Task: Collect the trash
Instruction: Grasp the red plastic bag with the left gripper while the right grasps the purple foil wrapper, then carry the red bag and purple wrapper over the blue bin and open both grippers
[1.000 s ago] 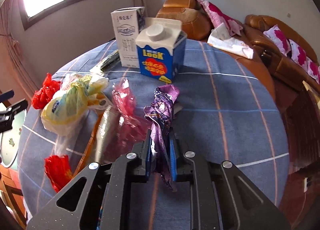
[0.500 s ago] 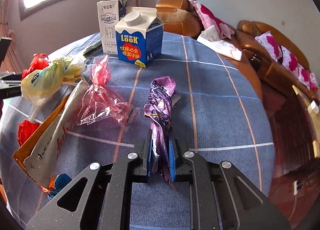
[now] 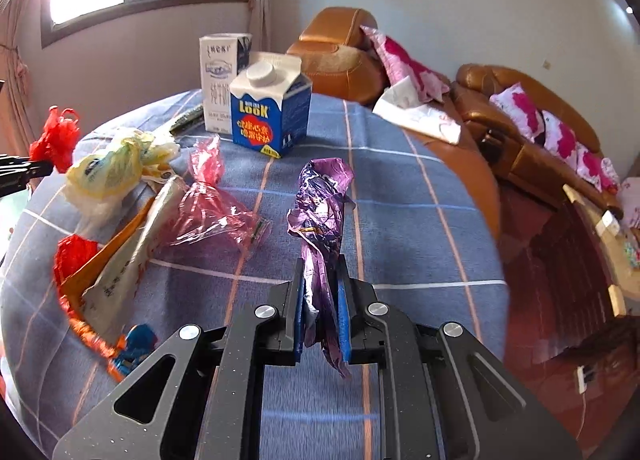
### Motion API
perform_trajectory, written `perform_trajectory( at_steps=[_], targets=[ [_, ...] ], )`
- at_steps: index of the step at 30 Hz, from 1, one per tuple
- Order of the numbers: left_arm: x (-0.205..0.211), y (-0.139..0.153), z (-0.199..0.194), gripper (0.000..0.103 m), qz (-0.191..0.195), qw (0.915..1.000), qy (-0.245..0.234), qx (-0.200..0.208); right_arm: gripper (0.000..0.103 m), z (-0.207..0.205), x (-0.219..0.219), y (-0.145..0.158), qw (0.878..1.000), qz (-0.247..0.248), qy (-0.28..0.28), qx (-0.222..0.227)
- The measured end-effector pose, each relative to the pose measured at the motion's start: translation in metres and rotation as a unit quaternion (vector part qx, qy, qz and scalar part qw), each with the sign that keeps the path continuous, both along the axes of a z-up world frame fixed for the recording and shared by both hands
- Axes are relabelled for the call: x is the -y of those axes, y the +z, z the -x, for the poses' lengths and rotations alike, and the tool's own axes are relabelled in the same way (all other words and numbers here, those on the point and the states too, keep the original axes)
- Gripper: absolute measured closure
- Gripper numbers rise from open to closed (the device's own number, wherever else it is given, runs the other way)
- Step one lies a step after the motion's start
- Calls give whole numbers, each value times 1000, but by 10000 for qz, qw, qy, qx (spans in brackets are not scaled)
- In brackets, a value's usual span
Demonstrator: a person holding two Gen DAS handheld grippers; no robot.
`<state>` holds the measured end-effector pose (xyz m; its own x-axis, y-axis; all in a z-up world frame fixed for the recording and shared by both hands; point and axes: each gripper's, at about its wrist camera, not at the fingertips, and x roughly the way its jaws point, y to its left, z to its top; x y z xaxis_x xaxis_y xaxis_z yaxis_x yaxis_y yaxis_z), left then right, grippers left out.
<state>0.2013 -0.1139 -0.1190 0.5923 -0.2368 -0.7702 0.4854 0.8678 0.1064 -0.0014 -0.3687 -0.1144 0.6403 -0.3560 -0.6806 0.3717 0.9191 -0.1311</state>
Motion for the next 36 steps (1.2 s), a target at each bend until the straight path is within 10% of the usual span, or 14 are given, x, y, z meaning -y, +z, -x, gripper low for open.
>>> perform_trajectory(
  at_steps=[36],
  targets=[
    [-136, 21, 90, 81, 275, 9959, 850, 113, 89, 28, -130, 31, 9934, 343, 1028, 379]
  ],
)
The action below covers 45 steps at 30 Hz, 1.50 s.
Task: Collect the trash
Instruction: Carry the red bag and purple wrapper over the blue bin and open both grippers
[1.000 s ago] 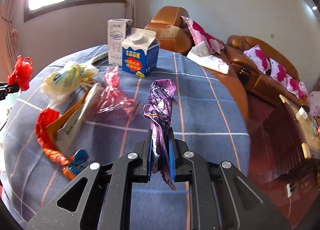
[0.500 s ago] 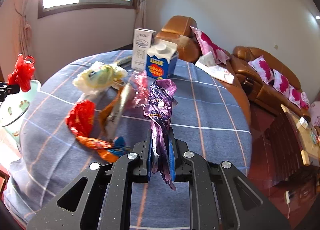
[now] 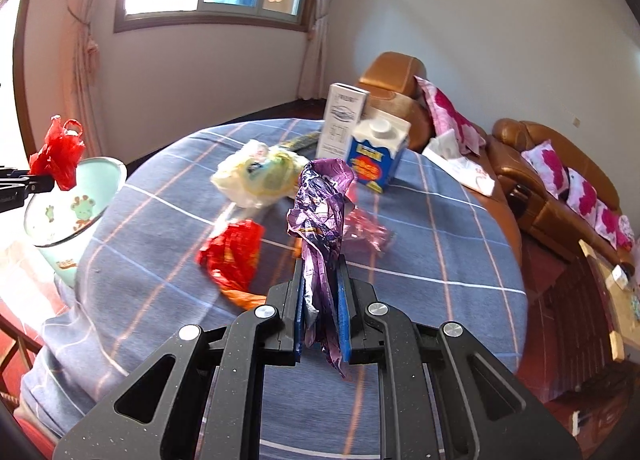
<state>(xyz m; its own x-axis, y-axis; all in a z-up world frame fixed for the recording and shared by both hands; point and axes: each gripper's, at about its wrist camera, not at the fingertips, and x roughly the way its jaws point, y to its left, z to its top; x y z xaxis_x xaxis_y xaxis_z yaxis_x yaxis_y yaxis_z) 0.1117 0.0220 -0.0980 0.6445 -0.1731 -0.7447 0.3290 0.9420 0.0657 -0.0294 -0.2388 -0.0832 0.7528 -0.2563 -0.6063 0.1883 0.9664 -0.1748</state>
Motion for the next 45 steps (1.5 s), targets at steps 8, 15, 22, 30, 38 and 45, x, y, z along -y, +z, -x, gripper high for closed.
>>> perform_trajectory(
  at_steps=[8, 15, 22, 30, 38, 45],
  targets=[
    [-35, 0, 2, 81, -4, 9994, 352, 24, 89, -25, -44, 1, 9982, -105, 590, -21],
    [-62, -8, -1, 81, -22, 9977, 669, -78, 89, -45, -93, -1, 9926, -165, 1202, -10],
    [-84, -13, -2, 81, 10, 9955, 939, -115, 89, -64, -133, -7, 9857, -207, 1668, -85],
    [-104, -21, -8, 81, 38, 9933, 1137, -214, 89, -82, -165, -17, 9797, -150, 1987, -232],
    [-106, -28, -17, 80, 94, 9921, 1214, -290, 89, -95, -185, -20, 9756, -151, 2171, -278],
    [-107, -34, -24, 80, 123, 9920, 1205, -348, 89, -113, -201, -27, 9725, -131, 2299, -358]
  ],
)
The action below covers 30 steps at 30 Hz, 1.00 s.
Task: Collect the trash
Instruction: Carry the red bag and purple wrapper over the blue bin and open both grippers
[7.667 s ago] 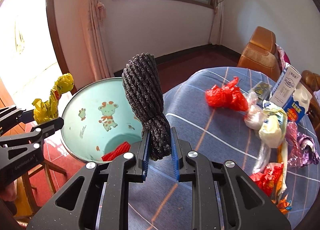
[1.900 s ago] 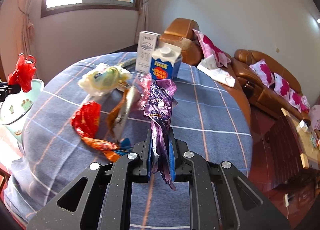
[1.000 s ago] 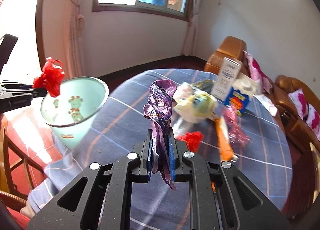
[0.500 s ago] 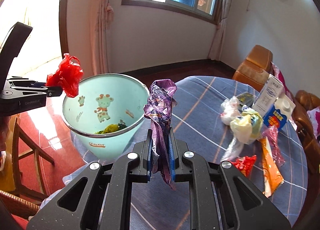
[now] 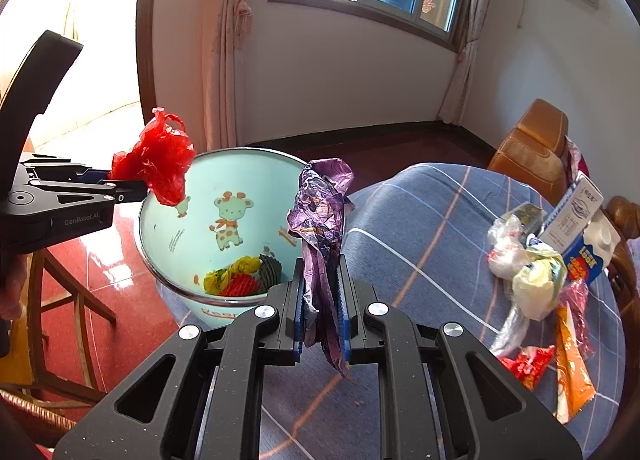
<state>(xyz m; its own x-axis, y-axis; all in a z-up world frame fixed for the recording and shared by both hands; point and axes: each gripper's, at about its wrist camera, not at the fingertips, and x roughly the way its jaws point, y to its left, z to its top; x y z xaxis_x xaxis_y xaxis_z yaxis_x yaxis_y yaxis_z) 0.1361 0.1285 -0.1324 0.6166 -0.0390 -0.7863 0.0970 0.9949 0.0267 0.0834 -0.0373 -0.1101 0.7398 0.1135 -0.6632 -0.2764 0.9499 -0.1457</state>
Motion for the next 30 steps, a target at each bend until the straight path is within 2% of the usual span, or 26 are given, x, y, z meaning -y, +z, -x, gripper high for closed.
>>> perform_trajectory(
  at_steps=[22, 28, 30],
  targets=[
    [10, -38, -33, 80, -58, 9986, -161, -494, 88, -55, -26, -34, 9989, -57, 180, -440],
    [12, -44, -38, 73, -165, 9983, -146, -548, 82, -64, -31, -43, 9982, -43, 263, -539],
    [12, -44, -38, 68, -220, 9983, -153, -524, 75, -65, -30, -45, 9981, -65, 258, -564]
  ],
)
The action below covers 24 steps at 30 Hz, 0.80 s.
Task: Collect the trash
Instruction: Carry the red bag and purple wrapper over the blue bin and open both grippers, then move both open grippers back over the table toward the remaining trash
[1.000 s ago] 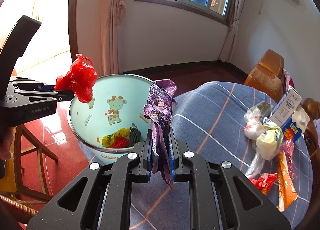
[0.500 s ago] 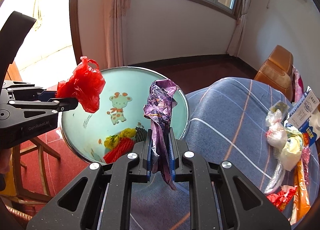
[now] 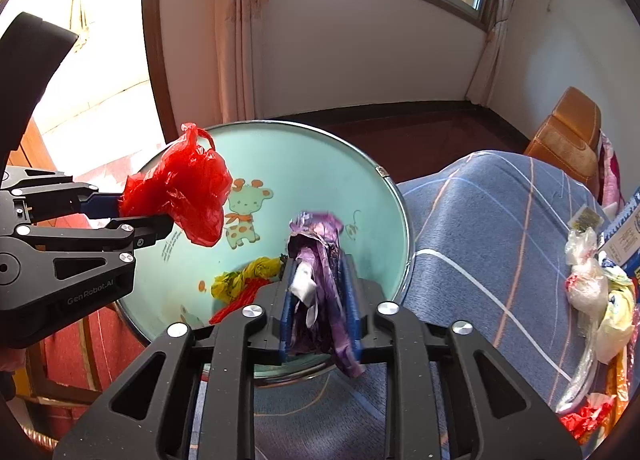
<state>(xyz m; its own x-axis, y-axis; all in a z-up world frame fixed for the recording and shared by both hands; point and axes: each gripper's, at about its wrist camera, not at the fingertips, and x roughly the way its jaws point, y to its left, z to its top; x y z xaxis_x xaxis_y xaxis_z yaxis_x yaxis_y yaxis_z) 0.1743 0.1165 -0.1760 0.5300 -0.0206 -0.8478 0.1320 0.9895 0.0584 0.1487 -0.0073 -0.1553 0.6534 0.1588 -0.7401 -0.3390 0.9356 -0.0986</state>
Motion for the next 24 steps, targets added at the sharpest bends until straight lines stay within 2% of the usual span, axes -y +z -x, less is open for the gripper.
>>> perform_trajectory(
  at_steps=[6, 8, 10, 11, 16, 24],
  targets=[
    [3, 5, 3, 55, -40, 10000, -20, 67, 69, 4, 8, 3, 9999, -52, -116, -9],
    [5, 9, 5, 45, -101, 9999, -33, 135, 66, 7, 12, 6, 9998, -73, -173, 32],
    [6, 13, 8, 31, -303, 9992, 49, 250, 60, 11, 18, 11, 9996, -96, -265, 93],
    [6, 16, 10, 28, -396, 9987, 98, 317, 57, 14, 23, 15, 9993, -128, -327, 127],
    [-4, 27, 16, 20, -421, 9977, 315, 429, 51, 32, 53, 28, 9971, -279, -669, 210],
    [6, 37, 31, 19, -303, 9982, 266, 446, 50, 62, 91, 33, 9924, -485, -1123, 155]
  ],
)
